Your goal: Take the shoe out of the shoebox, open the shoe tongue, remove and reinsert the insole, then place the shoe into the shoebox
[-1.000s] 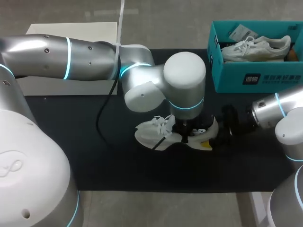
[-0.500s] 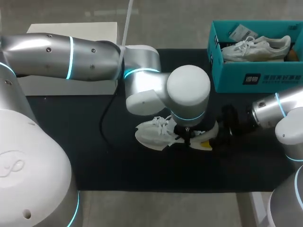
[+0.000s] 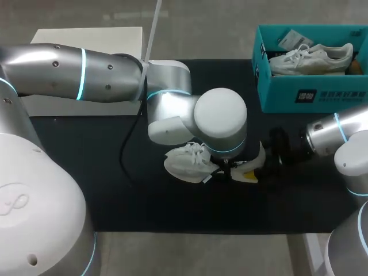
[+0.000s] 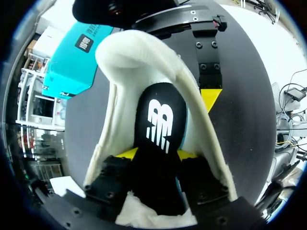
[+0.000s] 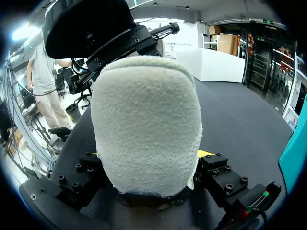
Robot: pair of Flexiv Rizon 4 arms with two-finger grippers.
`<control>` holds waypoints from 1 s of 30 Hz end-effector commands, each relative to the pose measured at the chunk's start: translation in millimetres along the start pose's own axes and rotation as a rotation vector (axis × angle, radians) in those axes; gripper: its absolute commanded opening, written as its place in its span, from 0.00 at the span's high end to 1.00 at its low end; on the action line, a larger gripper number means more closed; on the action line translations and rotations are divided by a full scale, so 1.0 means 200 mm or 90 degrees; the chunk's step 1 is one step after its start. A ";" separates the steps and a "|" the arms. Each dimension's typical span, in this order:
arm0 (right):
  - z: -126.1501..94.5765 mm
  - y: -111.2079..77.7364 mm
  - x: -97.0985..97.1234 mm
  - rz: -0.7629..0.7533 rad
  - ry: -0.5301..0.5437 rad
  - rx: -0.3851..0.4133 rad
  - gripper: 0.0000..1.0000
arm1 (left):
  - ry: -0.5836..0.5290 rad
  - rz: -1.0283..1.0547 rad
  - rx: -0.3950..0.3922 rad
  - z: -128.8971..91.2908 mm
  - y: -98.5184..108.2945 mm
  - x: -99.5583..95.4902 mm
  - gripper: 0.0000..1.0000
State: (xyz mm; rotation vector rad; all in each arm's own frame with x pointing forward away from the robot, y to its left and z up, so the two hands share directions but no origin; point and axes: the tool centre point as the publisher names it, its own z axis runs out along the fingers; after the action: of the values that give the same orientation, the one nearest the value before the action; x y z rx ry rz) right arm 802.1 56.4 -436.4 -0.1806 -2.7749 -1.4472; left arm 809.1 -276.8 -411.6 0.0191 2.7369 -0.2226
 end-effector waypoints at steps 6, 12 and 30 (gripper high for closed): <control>0.02 0.00 -0.01 0.002 -0.001 0.002 1.00 | 0.034 0.014 -0.008 0.62 -0.04 0.03 0.82; 0.02 0.00 -0.01 0.002 -0.001 0.002 1.00 | 0.052 0.010 -0.004 0.59 -0.01 0.05 0.96; 0.02 0.00 -0.01 0.002 -0.001 0.002 1.00 | 0.096 -0.075 0.059 0.19 0.08 0.07 1.00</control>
State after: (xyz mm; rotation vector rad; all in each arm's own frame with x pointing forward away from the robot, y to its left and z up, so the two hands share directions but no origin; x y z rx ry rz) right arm 804.2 56.8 -435.9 -0.1833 -2.7741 -1.4491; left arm 800.1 -273.0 -419.3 -0.1058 2.8726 -0.3650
